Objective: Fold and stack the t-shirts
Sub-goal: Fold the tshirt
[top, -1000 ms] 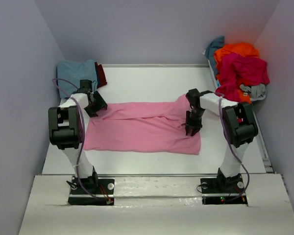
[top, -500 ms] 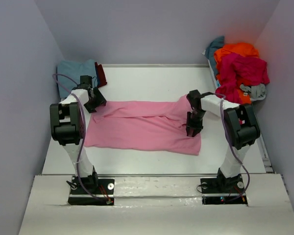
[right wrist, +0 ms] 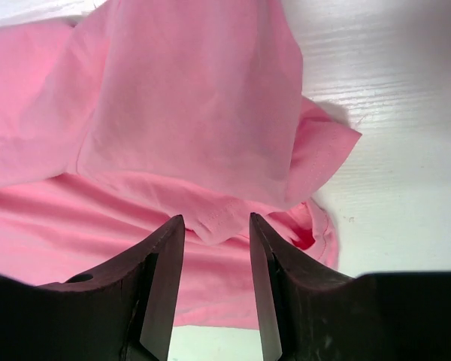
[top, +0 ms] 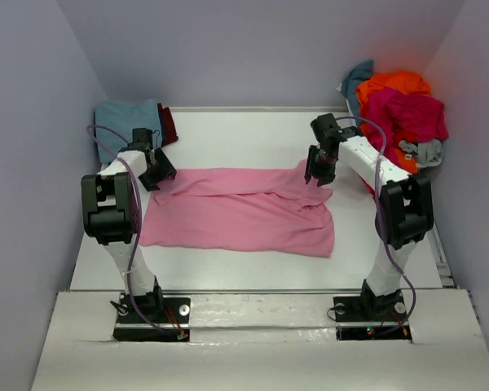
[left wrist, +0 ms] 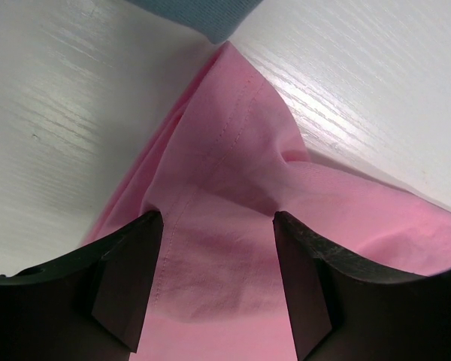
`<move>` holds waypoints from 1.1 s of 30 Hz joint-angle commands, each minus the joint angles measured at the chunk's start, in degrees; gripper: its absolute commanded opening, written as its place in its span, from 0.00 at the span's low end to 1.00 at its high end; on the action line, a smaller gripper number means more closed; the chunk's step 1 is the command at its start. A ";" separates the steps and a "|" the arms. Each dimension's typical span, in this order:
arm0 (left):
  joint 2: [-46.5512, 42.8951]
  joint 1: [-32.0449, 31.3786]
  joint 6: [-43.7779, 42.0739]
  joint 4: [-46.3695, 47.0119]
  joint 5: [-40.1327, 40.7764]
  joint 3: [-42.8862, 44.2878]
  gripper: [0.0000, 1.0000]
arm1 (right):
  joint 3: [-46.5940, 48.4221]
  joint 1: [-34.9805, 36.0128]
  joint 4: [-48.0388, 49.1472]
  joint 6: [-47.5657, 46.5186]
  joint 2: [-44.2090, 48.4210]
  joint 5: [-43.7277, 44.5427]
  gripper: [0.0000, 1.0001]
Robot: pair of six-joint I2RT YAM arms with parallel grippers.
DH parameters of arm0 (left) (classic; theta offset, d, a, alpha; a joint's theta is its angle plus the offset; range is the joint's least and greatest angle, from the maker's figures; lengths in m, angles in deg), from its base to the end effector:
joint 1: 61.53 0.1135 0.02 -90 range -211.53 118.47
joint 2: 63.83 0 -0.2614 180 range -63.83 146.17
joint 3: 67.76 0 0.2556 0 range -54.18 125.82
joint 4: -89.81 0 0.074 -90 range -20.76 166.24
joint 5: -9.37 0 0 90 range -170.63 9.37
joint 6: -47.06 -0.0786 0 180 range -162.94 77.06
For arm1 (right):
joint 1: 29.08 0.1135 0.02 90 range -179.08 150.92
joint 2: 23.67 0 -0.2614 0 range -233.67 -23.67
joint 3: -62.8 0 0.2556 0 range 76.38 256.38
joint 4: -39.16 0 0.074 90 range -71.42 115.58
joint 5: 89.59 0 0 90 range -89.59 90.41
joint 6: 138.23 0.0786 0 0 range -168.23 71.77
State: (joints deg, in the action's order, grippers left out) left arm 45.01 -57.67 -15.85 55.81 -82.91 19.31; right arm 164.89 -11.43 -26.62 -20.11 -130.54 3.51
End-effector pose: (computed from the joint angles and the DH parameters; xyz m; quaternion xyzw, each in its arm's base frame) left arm 0.4268 0.0257 0.1400 -0.2493 0.9224 -0.0779 0.2844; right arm 0.3837 0.1176 0.1986 0.0944 0.9808 0.0411 0.1659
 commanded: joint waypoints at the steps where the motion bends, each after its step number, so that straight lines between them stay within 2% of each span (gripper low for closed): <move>1: -3.37 0.27 -0.99 -0.84 1.05 -0.72 0.73 | 3.51 0.28 -1.76 0.01 -1.93 0.96 0.46; 9: -3.54 0.27 -1.08 -0.93 0.88 -0.81 0.73 | 1.76 0.28 -1.50 -1.13 -3.78 -0.72 0.49; 14: -3.63 0.27 -1.34 -1.02 0.96 -0.90 0.73 | 1.84 0.28 -1.76 -0.79 -4.40 1.21 0.52; 20: -3.72 0.80 -1.43 -1.20 0.88 -0.55 0.73 | 1.06 0.28 -6.68 1.06 -2.12 5.42 0.52; 22: -3.37 0.80 -1.43 -1.11 0.70 -0.28 0.73 | 0.00 0.28 -7.03 1.41 -1.24 7.98 0.57; 28: -3.10 1.32 -1.51 -1.28 0.44 0.07 0.73 | -4.39 0.28 -5.10 3.26 -0.53 11.93 0.58; 33: -3.19 1.33 -1.60 -1.28 0.44 -0.11 0.73 | -7.29 0.28 -1.86 3.78 -0.18 11.94 0.59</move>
State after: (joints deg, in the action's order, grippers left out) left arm 44.85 -56.93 -16.40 55.59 -83.18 19.31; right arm 159.17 -11.41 -30.95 -17.90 -133.58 12.95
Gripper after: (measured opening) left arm 0.734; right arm 0.591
